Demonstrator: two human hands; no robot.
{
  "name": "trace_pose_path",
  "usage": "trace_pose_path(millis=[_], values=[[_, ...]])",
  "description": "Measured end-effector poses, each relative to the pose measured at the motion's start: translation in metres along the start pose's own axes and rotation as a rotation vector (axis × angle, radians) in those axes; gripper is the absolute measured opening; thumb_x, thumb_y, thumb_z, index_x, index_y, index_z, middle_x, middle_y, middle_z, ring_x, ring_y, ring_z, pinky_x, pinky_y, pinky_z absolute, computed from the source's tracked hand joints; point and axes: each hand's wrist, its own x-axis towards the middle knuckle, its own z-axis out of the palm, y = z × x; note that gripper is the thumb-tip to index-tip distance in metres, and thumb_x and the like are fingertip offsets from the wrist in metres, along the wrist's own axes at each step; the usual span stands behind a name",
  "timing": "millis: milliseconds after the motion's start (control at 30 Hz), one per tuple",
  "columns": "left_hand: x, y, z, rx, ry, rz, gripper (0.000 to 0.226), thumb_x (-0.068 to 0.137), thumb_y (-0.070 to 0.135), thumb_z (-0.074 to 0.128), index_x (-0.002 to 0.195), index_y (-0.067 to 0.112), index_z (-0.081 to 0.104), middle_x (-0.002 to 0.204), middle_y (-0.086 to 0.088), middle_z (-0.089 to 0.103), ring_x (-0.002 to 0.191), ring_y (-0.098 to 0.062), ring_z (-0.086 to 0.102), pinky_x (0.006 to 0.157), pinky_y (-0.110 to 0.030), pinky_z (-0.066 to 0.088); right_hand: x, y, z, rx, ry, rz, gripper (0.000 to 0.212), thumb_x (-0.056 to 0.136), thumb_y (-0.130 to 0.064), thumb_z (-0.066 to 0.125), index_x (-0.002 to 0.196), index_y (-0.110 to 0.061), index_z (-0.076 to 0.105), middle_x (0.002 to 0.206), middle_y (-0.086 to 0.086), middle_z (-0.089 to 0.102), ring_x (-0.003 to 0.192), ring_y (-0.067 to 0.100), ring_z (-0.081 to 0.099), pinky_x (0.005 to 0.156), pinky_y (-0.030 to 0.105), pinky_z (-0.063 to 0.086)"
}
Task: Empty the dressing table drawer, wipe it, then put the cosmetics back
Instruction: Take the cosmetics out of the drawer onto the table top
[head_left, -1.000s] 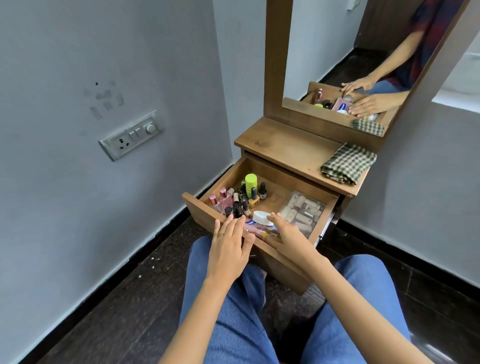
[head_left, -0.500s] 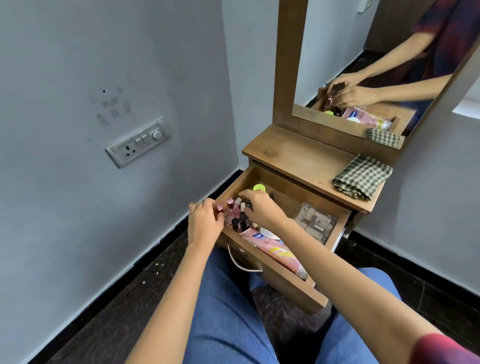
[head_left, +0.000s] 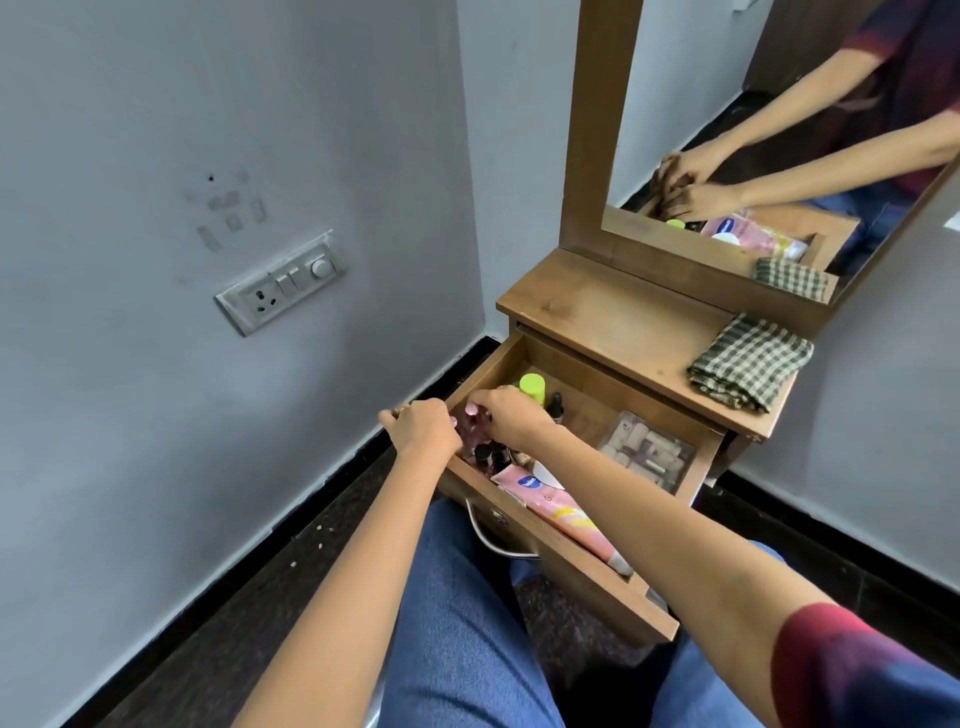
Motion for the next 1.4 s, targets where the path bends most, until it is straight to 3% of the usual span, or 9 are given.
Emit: trace_pose_path(millis=[133,233,433,600,800,933,1200,1300,1400], values=[[0.0,0.002,0.003,0.034,0.058,0.013,0.013,0.089,0.032,0.059,0.081,0.022,0.054,0.073,0.004,0.051,0.078,-0.017,0.047,0.09,-0.035,0.028,-0.006,0.003,0.002,0.04,0.051,0.024,0.03,0.087,-0.003,0.058,0.116,-0.011,0.058,0.109,0.014,0.066,0.103,0.031,0.06,0.079,0.036,0.048],[-0.004,-0.004,0.003,-0.015,0.15,0.068,0.017,0.086,0.038,0.061,0.081,0.022,0.058,0.078,0.004,0.057,0.084,-0.018,0.055,0.086,-0.034,0.03,-0.013,0.005,-0.003,0.132,0.119,0.032,0.032,0.086,-0.007,0.065,0.117,-0.011,0.059,0.108,0.012,0.067,0.1,0.029,0.061,0.079,0.034,0.049],[0.0,-0.011,-0.03,-0.501,0.319,0.17,0.032,0.078,0.037,0.072,0.106,0.02,0.071,0.102,-0.002,0.071,0.092,-0.023,0.067,0.08,-0.034,0.052,-0.021,0.018,-0.051,0.287,0.385,0.013,0.022,0.084,-0.014,0.067,0.102,-0.007,0.058,0.095,0.011,0.067,0.084,0.027,0.061,0.071,0.035,0.047],[0.028,0.028,-0.067,-0.601,0.367,0.291,0.03,0.086,0.027,0.068,0.114,0.014,0.066,0.109,-0.009,0.065,0.099,-0.027,0.063,0.085,-0.035,0.048,-0.019,0.041,-0.102,0.322,0.629,0.079,0.017,0.085,-0.018,0.068,0.09,-0.015,0.053,0.089,0.003,0.063,0.077,0.019,0.056,0.065,0.029,0.04],[0.067,0.096,-0.084,-0.57,0.327,0.396,0.023,0.095,0.022,0.057,0.118,0.018,0.059,0.114,-0.009,0.065,0.104,-0.03,0.061,0.084,-0.039,0.05,0.003,0.089,-0.122,0.312,0.636,0.214,0.028,0.084,-0.009,0.065,0.111,-0.01,0.06,0.104,0.01,0.064,0.095,0.027,0.058,0.083,0.037,0.048],[0.088,0.128,-0.086,-0.573,0.303,0.46,0.027,0.096,0.015,0.054,0.122,0.015,0.059,0.117,-0.011,0.066,0.108,-0.031,0.061,0.089,-0.039,0.05,0.016,0.112,-0.118,0.337,0.656,0.268,0.029,0.083,-0.003,0.063,0.112,-0.007,0.059,0.105,0.013,0.061,0.098,0.027,0.056,0.082,0.03,0.042],[0.127,0.159,-0.076,-0.64,0.303,0.473,0.029,0.096,0.014,0.055,0.124,0.014,0.059,0.116,-0.008,0.067,0.106,-0.027,0.063,0.092,-0.038,0.051,0.034,0.132,-0.103,0.459,0.741,0.234,0.034,0.082,-0.003,0.068,0.114,-0.009,0.06,0.105,0.005,0.06,0.091,0.014,0.055,0.079,0.021,0.045],[0.136,0.166,-0.069,-0.72,0.313,0.463,0.031,0.096,0.018,0.056,0.127,0.017,0.058,0.118,-0.007,0.067,0.107,-0.026,0.063,0.093,-0.039,0.052,0.044,0.136,-0.099,0.485,0.792,0.232,0.037,0.08,-0.002,0.07,0.115,-0.008,0.06,0.106,0.004,0.059,0.092,0.013,0.056,0.076,0.009,0.043],[0.145,0.172,-0.064,-0.808,0.336,0.446,0.034,0.095,0.013,0.057,0.129,0.015,0.058,0.12,-0.007,0.066,0.109,-0.025,0.063,0.093,-0.035,0.049,0.057,0.138,-0.097,0.521,0.843,0.266,0.037,0.079,-0.001,0.072,0.113,-0.009,0.061,0.106,0.003,0.058,0.093,0.016,0.059,0.082,0.021,0.049]])
